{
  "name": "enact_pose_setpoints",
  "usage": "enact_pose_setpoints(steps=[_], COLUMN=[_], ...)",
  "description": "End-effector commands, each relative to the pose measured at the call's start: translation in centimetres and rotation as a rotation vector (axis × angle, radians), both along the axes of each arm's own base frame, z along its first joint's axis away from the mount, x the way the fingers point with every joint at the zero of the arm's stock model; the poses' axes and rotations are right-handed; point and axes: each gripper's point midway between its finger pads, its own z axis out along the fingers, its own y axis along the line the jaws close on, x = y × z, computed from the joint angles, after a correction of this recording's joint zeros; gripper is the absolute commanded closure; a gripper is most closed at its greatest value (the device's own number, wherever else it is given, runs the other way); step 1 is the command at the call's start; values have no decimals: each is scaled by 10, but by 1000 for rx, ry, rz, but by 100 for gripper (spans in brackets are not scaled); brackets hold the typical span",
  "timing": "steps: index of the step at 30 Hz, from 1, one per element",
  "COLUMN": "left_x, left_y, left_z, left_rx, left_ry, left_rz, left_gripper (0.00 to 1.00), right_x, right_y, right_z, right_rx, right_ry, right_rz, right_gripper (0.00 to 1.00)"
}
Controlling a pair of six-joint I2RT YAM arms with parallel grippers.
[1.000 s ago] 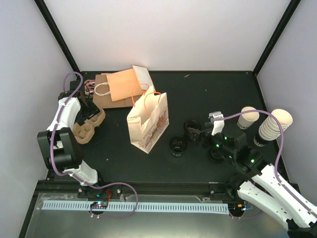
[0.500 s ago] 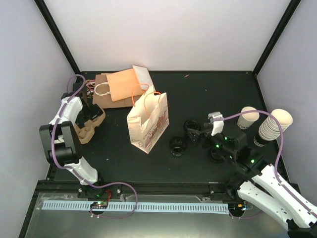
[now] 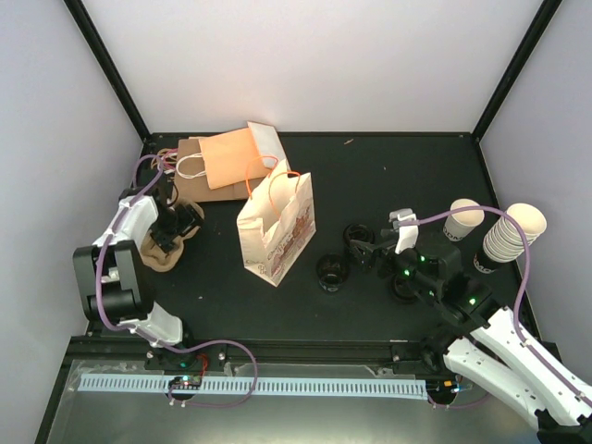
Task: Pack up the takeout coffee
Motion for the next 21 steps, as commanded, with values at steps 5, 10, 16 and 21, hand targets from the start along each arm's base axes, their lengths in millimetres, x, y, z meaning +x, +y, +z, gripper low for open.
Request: enact_pose_setpoints(steps=[5, 10, 16, 21], left_x=[-6, -7, -4, 3], left_y=[-33, -32, -21, -8], left_z=[26, 37, 54, 74], left_rx=[-90, -63, 13, 133], left_ry=[-90, -109, -128, -172], left_rz=[-69, -84, -92, -170], left_gripper=[11, 11, 11, 10], right_x=[-1, -2, -1, -1], right_y=[-1, 0, -1, -1], right_z=[4, 5, 5, 6], right_rx=[20, 24, 25, 24], right_ry=[-18, -16, -16, -21], right_rz=[2, 7, 3, 3], right_gripper=[0, 0, 0, 0])
